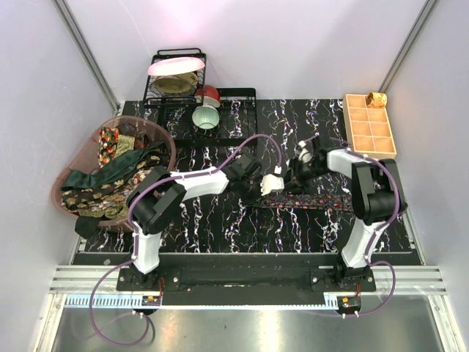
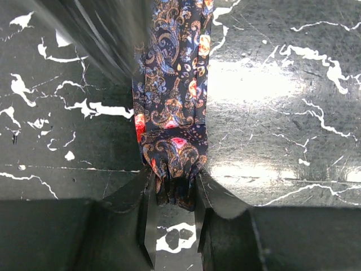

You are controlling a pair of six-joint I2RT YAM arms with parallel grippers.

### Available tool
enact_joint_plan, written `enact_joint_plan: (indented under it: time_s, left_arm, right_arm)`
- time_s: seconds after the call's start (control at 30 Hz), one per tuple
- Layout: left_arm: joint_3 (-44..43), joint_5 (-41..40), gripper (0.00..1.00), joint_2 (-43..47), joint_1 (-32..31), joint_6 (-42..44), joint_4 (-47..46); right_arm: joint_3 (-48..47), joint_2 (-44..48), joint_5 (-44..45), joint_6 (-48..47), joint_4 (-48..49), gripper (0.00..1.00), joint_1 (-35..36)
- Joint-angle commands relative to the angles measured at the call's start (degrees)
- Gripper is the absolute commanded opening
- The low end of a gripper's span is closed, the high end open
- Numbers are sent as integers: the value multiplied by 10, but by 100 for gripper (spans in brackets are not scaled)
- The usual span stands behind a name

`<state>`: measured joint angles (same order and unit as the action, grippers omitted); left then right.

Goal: Roll the ties
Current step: Roll the tie at the center of the board.

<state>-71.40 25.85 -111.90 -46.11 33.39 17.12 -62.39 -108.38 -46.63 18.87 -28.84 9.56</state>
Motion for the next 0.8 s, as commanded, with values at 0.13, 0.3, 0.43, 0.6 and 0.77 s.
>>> enact_joint_plan:
  time_s: [0.13,0.3,0.43,0.6,0.77]
  left_arm:
    - [20,-73,17,10,2,-32,60]
    - [18,-63,16,14,3,-16,74]
    - [15,-51,16,17,2,11,87]
    - [-8,-61,17,19,1,21,118]
    - [-40,-102,17,4,-7,40,182]
  right_arm:
    - [-19,34,66,-76,-68,33,-34]
    - [-31,-4,105,-86,-67,31,-34]
    - [-41,-28,131,-95,-77,30,-33]
    - [-26,-33,136,-101,-102,28,-32]
    - [-5,-18,120,-95,-101,28,-31]
